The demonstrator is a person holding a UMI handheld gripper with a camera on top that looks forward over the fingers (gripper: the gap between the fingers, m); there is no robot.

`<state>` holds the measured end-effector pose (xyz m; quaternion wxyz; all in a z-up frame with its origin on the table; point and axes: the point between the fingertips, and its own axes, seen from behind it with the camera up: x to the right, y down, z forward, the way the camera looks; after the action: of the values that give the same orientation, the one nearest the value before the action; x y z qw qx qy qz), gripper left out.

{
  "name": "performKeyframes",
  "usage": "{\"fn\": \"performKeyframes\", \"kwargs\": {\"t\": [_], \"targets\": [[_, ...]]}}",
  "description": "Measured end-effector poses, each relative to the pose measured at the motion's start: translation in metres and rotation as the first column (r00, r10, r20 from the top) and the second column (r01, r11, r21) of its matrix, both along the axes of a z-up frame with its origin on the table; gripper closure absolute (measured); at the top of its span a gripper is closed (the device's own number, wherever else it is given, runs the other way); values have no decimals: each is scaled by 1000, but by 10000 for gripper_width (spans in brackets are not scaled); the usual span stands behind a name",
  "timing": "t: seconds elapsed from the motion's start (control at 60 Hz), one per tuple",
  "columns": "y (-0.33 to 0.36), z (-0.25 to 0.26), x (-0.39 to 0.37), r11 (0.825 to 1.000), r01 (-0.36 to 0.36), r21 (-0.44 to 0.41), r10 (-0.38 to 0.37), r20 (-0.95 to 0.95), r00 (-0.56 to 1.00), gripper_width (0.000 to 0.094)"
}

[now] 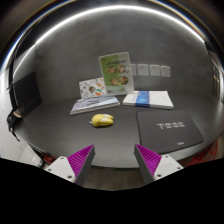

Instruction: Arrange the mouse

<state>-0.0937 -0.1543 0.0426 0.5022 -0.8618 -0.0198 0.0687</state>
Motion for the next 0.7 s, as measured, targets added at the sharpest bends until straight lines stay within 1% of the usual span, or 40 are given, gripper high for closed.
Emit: {"fn": "performKeyframes", "kwargs": {"t": [0.017,0.033,0.05,0.183,0.25,0.317,0.367,0.4,0.55,0.65,0.7], "targets": [[2,0,10,1000,-9,-4,9,-2,1000,103],[20,-3,22,1000,-25,-5,25,-5,1000,103],[28,-5,21,999,-37,-9,37,-7,999,104],[67,-27,-18,990,-130,-49,129,-26,991,105],[86,-37,-37,985,-157,-65,156,-23,987,105],[104,-46,-49,983,-164,-83,164,-3,986,105],[117,-53,-55,982,-158,-100,160,17,987,103],[130,-53,-57,985,-147,-88,150,39,988,109],[174,-54,-68,991,-77,-109,83,56,995,92],[204,-57,-69,992,-21,-124,32,88,996,106],[218,-58,-71,991,2,-131,12,105,994,95]]}}
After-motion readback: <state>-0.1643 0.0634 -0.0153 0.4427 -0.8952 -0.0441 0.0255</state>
